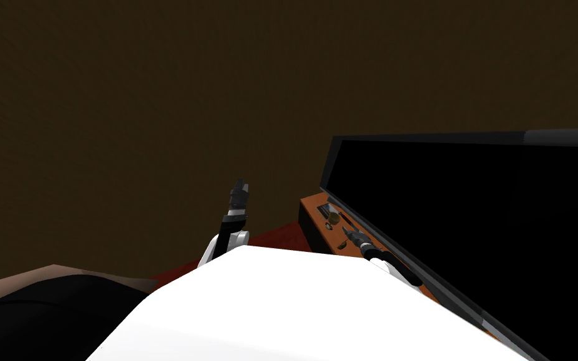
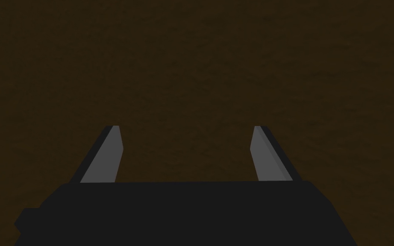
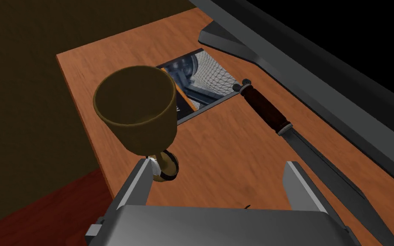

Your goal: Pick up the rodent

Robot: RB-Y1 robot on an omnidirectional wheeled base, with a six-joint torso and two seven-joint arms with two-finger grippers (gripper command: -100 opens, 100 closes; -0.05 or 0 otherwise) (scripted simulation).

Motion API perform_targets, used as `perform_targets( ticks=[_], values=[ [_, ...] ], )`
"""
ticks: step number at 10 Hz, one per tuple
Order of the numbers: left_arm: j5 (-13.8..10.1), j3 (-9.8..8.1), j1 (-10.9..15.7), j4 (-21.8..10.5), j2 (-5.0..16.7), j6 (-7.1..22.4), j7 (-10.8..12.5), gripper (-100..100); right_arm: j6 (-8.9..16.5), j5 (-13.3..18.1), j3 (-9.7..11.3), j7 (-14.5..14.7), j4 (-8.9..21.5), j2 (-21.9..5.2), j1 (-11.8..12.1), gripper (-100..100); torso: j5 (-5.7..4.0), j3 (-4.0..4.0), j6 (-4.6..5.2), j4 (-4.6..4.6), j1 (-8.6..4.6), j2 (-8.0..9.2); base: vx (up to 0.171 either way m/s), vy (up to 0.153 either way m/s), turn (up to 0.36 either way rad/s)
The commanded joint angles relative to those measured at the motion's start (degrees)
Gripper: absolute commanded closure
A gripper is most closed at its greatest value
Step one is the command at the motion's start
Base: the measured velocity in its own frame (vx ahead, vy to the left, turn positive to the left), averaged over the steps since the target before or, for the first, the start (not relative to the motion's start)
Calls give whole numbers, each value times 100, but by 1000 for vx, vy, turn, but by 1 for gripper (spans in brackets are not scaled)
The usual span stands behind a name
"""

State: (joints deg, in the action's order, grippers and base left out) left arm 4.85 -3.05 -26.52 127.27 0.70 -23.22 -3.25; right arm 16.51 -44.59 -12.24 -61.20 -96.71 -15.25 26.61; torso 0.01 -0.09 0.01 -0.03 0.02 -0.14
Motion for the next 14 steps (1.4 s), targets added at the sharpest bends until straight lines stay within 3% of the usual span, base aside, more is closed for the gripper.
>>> perform_targets(
  ticks=[1, 2, 3, 4, 5, 7, 8, 9, 10, 12, 13, 14],
  values=[
    [0, 0, 0, 0, 0, 0, 0, 0, 156, -126, -37, -198, 152, -69, -40, -100, 0, 0, 0, 0, 0, 0, 34, 0, 29],
    [0, 0, 0, 0, 0, 0, 0, 0, 377, -331, -87, -418, 358, -136, -75, -100, 1, 1, 0, 0, -1, 2, 36, -4, 48],
    [0, 0, 0, 0, 0, 0, 0, 0, 377, -331, -87, -462, 407, -136, -75, -100, 0, 0, 0, 0, -3, 1, 32, -1, 27],
    [0, 0, 0, 0, 0, 0, 0, 0, 597, -533, -137, -674, 664, -206, -111, -100, 0, 1, 1, 0, -2, 3, 44, 4, 50],
    [0, 0, 0, 0, 0, 0, 0, 0, 597, -533, -137, -722, 664, -206, -111, -100, 0, 0, 0, 0, 1, -1, 33, 3, 24],
    [0, 0, 0, 0, 0, 0, 0, 0, 997, -874, -234, -1115, 1101, -345, -182, -100, 0, 1, 0, 0, -2, 2, 43, -5, 66],
    [0, 0, 0, 0, 0, 0, 0, 0, 1025, -925, -234, -1228, 1172, -345, -182, -100, 0, -1, 1, -1, -4, -2, 45, 0, 19],
    [0, 0, 0, 0, 0, 0, 0, 0, 1231, -1113, -279, -1399, 1395, -414, -216, -100, 0, -1, 1, 0, 0, -1, 43, 5, 44],
    [0, 0, 0, 0, 0, 0, 0, 0, 1231, -1113, -279, -1471, 1418, -414, -216, -100, 1, -1, 0, 0, 1, -2, 32, 0, 23],
    [0, 0, 0, 0, 0, 0, 0, 0, 1620, -1469, -364, -1863, 1829, -548, -278, -100, 0, 1, 0, 0, -1, 1, 44, -3, 54],
    [0, 0, 0, 0, 0, 0, 0, 0, 1620, -1469, -364, -1931, 1884, -548, -278, -100, 0, -2, 0, -1, -2, -3, 39, -7, 22],
    [0, 0, 0, 0, 0, 0, 0, 0, 1801, -1634, -402, -2144, 2100, -613, -306, -100, 0, 0, 1, 0, -2, 0, 33, 0, 34]
  ],
)
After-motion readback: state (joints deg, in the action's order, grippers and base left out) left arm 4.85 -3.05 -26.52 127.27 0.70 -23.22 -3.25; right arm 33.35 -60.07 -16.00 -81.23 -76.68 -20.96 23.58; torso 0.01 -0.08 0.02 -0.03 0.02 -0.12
